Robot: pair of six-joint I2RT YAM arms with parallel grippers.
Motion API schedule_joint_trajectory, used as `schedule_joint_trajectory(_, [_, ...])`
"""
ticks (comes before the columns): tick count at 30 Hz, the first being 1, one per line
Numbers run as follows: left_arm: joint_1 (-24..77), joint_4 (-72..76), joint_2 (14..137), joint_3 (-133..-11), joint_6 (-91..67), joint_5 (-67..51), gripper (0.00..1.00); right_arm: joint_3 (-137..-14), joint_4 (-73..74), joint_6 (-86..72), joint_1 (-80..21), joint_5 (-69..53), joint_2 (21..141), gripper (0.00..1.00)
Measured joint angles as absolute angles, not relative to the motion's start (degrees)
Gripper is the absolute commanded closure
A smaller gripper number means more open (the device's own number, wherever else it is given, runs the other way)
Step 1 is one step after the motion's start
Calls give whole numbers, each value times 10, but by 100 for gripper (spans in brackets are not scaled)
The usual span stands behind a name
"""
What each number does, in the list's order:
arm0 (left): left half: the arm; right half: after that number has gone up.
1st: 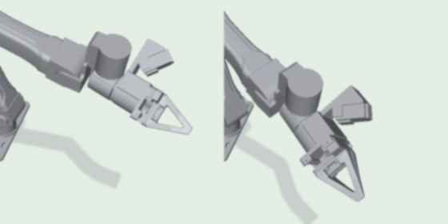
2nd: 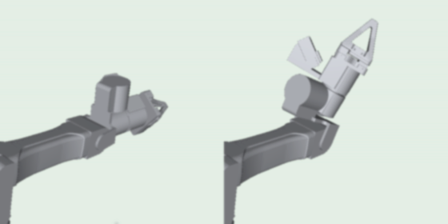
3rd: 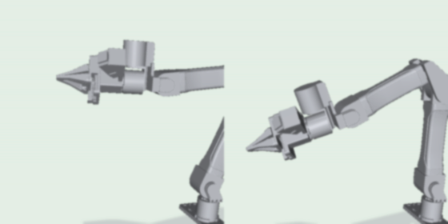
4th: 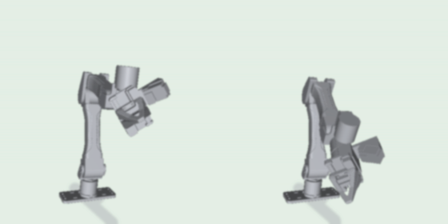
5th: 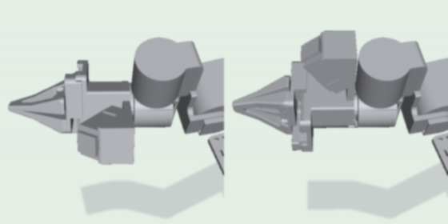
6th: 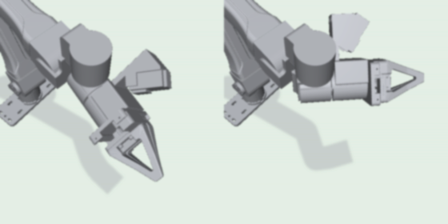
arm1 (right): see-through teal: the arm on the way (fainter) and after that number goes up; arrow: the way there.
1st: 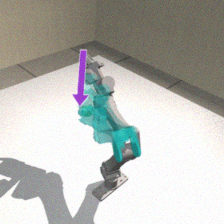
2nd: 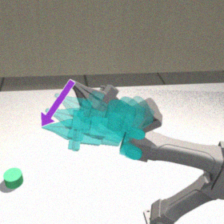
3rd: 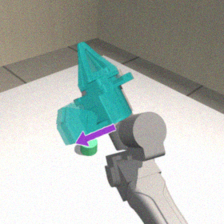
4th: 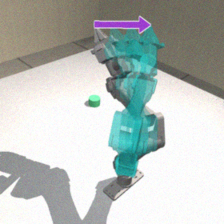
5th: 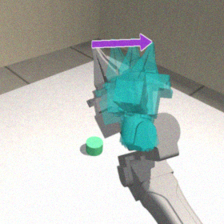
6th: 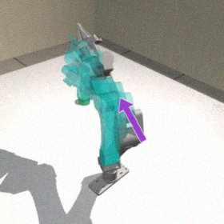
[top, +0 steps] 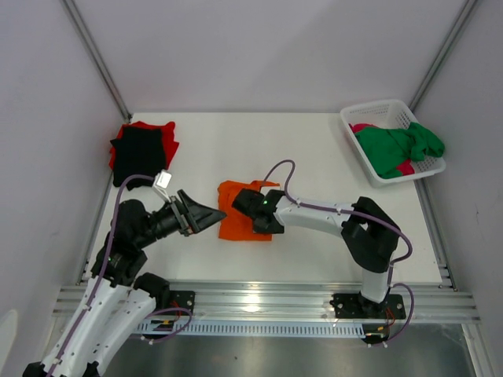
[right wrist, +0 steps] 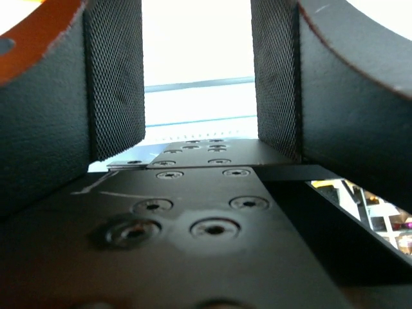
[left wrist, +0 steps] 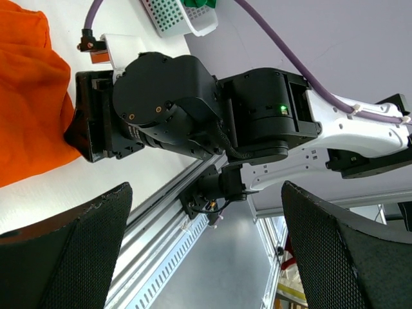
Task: Fold and stack the t-shirts
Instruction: Smooth out wrinkles on the folded tshirt
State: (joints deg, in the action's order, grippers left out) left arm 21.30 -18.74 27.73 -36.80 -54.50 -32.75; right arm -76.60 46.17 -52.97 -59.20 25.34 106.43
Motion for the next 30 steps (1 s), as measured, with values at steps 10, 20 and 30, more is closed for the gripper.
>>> schedule_joint_trajectory(10, [213, -211, 254, -368, -544, -319, 0, -784, 474, -530, -598, 223, 1085, 47])
schedule_joint_trajectory(20, [213, -224, 255, -370, -540, -315, 1, -777, 497, -535, -598, 187, 1098, 47])
schedule_joint_trajectory(30, [213, -230, 255, -374, -540, -315, 0, -754, 482, -540, -600, 199, 1081, 47])
